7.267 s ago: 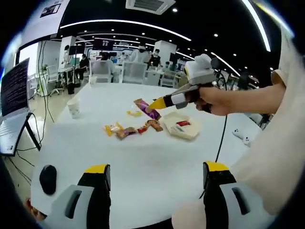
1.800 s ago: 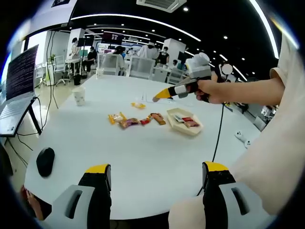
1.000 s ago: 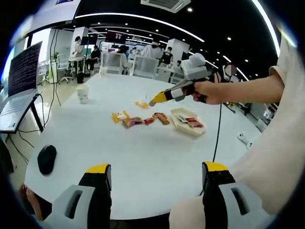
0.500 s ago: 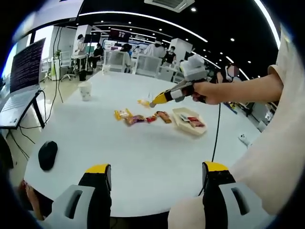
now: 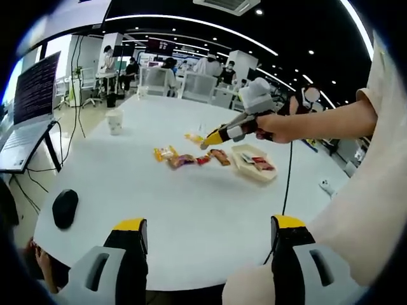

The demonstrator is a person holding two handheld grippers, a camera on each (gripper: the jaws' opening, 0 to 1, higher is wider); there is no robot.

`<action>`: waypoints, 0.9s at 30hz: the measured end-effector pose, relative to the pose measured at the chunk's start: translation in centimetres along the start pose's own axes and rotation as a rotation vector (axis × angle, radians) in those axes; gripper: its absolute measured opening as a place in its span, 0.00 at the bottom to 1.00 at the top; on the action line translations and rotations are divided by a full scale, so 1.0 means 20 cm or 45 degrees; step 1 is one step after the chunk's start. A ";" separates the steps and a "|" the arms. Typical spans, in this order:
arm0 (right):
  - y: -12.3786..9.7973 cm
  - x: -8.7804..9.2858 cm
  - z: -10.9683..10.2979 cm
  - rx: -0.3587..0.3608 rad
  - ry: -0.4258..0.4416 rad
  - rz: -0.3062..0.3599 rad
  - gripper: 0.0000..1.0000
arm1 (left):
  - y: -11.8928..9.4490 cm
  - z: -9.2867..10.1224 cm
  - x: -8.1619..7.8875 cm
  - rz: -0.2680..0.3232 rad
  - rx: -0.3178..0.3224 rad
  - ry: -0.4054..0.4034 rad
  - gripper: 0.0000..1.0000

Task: Place the target food into the container with the food tongs after gripping and lifting it, then release it inside without dropping or visibly crushing the food.

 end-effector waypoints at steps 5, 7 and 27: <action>0.02 0.00 0.01 0.005 -0.026 -0.016 0.26 | 0.02 0.01 0.01 -0.002 0.006 -0.020 0.80; 0.02 -0.01 0.01 0.004 -0.036 -0.021 0.26 | 0.03 0.01 0.01 -0.003 0.008 -0.025 0.80; 0.14 -0.04 0.02 0.012 -0.261 -0.131 0.27 | 0.12 -0.07 -0.01 -0.045 0.036 -0.017 0.79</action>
Point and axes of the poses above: the point that each gripper's makers call its tool centre point, and the gripper's own axes: y roughly forward along the fingers, z roughly to its right, x roughly out of its underside, the point moved 10 cm from there along -y, roughly backward along the fingers, and after that the axes turned 15 degrees about y, right-handed, at the moved point
